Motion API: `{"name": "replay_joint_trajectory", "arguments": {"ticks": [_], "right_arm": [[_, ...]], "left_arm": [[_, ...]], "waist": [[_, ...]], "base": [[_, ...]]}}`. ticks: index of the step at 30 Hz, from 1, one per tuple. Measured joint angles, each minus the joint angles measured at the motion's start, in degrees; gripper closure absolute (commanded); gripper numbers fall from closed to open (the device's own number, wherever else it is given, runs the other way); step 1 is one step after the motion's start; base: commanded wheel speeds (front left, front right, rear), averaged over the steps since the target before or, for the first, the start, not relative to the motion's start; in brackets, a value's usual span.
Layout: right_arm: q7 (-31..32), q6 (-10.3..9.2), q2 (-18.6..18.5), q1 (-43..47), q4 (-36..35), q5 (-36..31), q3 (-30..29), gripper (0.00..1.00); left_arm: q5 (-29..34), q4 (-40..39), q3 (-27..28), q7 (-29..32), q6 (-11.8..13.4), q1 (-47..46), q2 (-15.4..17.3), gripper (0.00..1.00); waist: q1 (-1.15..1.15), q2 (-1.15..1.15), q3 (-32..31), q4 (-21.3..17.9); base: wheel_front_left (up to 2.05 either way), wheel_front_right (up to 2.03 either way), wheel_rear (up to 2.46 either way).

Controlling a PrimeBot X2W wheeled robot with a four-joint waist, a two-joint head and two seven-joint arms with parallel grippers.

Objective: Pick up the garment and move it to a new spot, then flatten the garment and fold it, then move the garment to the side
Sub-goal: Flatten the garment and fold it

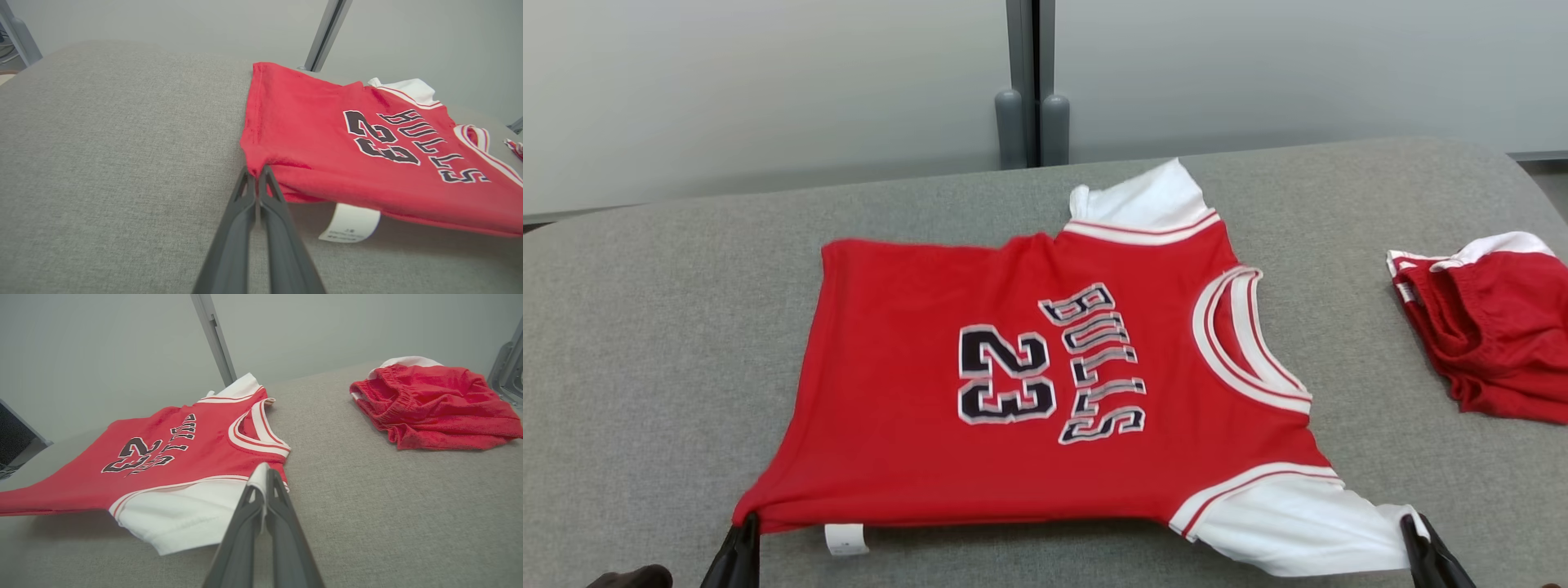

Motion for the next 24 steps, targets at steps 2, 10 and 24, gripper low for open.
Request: {"name": "replay_joint_trajectory", "arguments": {"ticks": [2, 10, 24], "right_arm": [[1.3, -0.01, -0.1, 1.1, -1.8, -0.5, -0.9, 1.00], [3.4, -0.01, -0.2, 1.4, -1.9, -0.1, -2.0, 1.00], [3.0, -0.03, -7.4, -28.2, 16.3, 1.9, 5.4, 1.00]], "left_arm": [[0.1, -4.1, 0.2, 1.8, 1.5, 2.2, 0.4, 1.00], [-0.6, -8.8, -0.1, 8.8, 2.9, 3.4, 2.6, 1.00], [-7.0, 3.6, 0.3, 12.2, -3.9, -14.0, 4.5, 1.00]], "waist": [[0.00, 0.00, -0.7, -0.1], [0.00, 0.00, -0.5, -0.1], [0.00, 0.00, 12.0, -0.9]], "base": [[0.00, 0.00, 0.00], [0.00, 0.00, 0.00], [0.00, 0.00, 0.00]]}}
